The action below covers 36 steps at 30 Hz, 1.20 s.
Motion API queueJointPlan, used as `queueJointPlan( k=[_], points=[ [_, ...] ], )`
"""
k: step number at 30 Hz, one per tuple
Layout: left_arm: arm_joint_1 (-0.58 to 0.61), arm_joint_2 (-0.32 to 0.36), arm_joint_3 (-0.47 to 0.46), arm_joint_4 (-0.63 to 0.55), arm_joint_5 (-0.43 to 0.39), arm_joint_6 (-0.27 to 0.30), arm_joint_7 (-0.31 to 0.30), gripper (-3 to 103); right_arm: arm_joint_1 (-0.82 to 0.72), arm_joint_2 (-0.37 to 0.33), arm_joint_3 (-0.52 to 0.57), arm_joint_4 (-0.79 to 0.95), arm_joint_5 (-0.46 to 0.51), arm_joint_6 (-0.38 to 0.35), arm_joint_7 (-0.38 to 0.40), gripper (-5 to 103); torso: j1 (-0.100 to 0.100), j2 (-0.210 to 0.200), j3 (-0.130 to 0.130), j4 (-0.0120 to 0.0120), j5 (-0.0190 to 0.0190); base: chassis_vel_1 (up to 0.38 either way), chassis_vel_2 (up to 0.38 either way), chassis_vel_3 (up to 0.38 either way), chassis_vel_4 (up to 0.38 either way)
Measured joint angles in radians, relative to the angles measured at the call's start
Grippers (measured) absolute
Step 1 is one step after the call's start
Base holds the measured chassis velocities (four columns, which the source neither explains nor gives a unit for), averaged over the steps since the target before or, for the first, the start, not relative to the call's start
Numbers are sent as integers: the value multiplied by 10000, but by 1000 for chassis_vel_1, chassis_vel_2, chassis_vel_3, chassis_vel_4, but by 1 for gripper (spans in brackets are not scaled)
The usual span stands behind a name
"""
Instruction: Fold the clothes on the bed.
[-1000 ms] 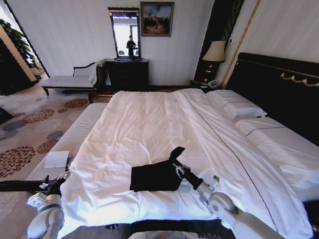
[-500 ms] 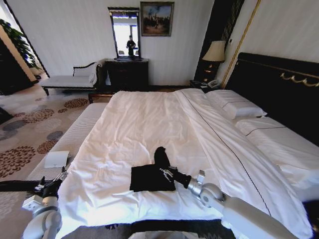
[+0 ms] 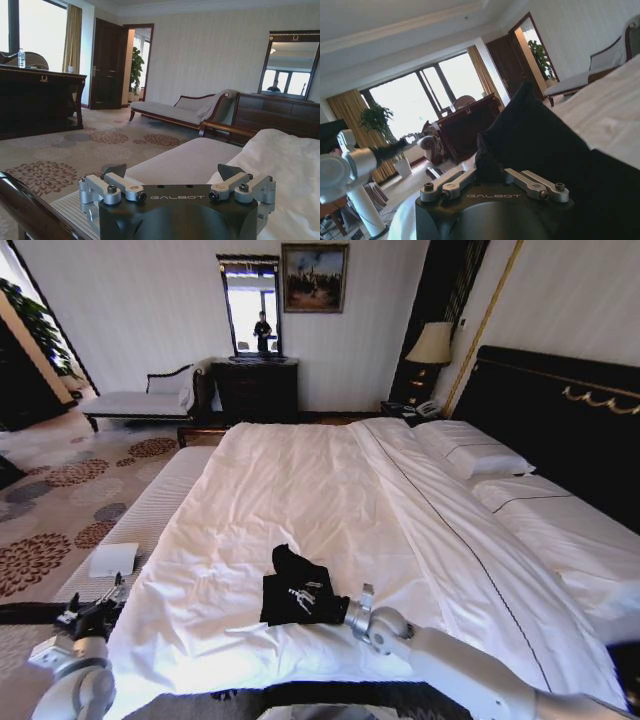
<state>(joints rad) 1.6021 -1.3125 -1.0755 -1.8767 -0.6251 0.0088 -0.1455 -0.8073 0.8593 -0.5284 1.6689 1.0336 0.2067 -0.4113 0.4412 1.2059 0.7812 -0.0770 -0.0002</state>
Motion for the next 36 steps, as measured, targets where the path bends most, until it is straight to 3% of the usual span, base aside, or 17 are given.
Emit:
queueJointPlan(
  k=[7,10,13,16,17,19,27,30,31,32,33,36],
  points=[
    [-93,-23,74,75,9,37,-21,100,-160,300,61,-403,-221,251,453,3,0,0,0,-1,1,0,0,0,0],
    [-159,-53,174,114,27,105,-45,100,-482,342,291,-219,-208,337,589,19,0,0,0,-1,2,0,0,0,0],
    [-180,-65,229,125,36,132,-50,100,-675,327,410,70,-113,379,634,24,0,0,0,-2,1,0,0,0,0],
    [-187,-138,337,153,96,144,-61,100,-952,279,597,742,179,431,681,40,-1,0,-1,-2,2,0,0,0,0],
    [-187,-138,337,153,96,144,-61,100,-952,279,597,742,179,431,681,40,-1,0,-1,-2,2,0,0,0,0],
    [-150,-193,419,127,152,137,-61,100,-1016,287,740,1034,413,430,841,51,0,0,0,-1,0,0,0,0,0],
    [-53,-363,722,-150,235,60,123,100,-1095,362,1503,1082,724,423,1443,73,0,0,0,-1,3,0,0,0,0],
    [87,-352,927,-376,-290,43,513,100,-1373,489,2662,856,700,419,2306,90,0,0,0,0,3,0,0,0,0],
    [123,-337,969,-411,-381,61,563,100,-1428,510,2838,824,655,417,2464,90,0,0,0,0,4,0,0,0,0],
    [359,-191,1267,-571,-610,158,748,100,-1698,616,3686,695,246,456,3487,98,0,0,0,-1,4,0,0,0,0],
    [359,-191,1267,-571,-610,158,748,100,-1698,616,3686,695,246,456,3487,98,0,0,0,-1,4,0,0,0,0],
    [726,17,1771,-740,-206,199,828,100,-2238,784,4948,597,-531,773,4660,100,0,-1,0,1,5,0,0,0,0]
  ],
)
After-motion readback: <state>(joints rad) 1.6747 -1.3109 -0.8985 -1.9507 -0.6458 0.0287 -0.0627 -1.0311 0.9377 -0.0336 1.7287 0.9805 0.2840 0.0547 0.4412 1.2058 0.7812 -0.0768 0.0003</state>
